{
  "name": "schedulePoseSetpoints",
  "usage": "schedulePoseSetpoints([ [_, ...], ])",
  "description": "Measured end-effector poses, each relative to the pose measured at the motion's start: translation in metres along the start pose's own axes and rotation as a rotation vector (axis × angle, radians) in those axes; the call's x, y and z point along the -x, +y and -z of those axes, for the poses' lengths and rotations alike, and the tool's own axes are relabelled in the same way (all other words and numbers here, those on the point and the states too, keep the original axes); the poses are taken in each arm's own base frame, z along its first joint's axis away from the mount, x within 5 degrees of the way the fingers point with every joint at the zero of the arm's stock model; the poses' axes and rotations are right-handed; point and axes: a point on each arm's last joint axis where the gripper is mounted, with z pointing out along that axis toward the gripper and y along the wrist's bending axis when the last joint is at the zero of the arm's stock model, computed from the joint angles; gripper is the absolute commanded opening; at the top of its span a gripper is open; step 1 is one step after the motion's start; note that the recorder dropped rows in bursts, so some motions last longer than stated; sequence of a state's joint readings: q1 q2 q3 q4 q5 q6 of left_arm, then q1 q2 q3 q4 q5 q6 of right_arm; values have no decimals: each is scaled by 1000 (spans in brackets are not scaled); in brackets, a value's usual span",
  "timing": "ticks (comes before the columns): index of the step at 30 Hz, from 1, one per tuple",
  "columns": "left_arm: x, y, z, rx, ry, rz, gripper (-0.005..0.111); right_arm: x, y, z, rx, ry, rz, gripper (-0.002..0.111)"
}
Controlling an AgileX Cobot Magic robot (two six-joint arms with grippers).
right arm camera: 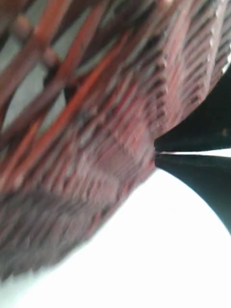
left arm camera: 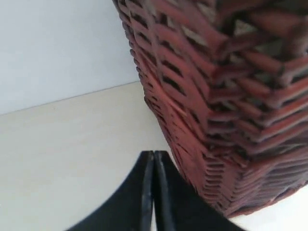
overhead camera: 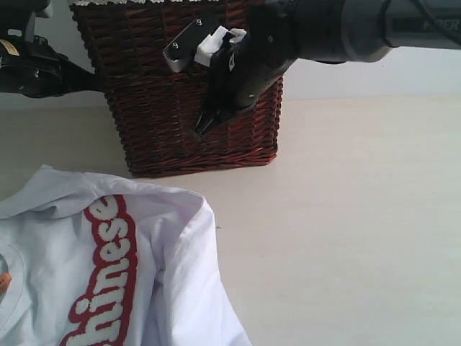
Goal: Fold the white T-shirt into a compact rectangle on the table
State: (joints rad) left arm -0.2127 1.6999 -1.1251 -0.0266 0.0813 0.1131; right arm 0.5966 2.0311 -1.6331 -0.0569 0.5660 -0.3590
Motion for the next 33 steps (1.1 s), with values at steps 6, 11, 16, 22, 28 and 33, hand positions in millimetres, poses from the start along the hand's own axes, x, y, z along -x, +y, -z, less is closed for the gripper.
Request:
schedulePoseSetpoints([
  [6, 0, 1, 26, 0, 4, -19, 16, 10, 8, 47, 135, -8, 20, 13],
  [11, -16, -1, 62, -5, 36, -89, 32, 14, 9, 83, 174, -4, 21, 13],
  [16, -58, -8, 84, -60, 240, -212, 37, 17, 12, 121, 227, -23, -6, 9],
  [22, -110, -46, 93, -237, 442, -464, 42, 11, 18, 163, 303, 14, -2, 1],
  [28, -129, -56, 81, -233, 314, -508, 59, -4, 25, 191, 320, 13, -3, 0],
  [33, -133, -50, 59, -185, 246, -480, 59, -21, 28, 195, 276, 7, 3, 0],
])
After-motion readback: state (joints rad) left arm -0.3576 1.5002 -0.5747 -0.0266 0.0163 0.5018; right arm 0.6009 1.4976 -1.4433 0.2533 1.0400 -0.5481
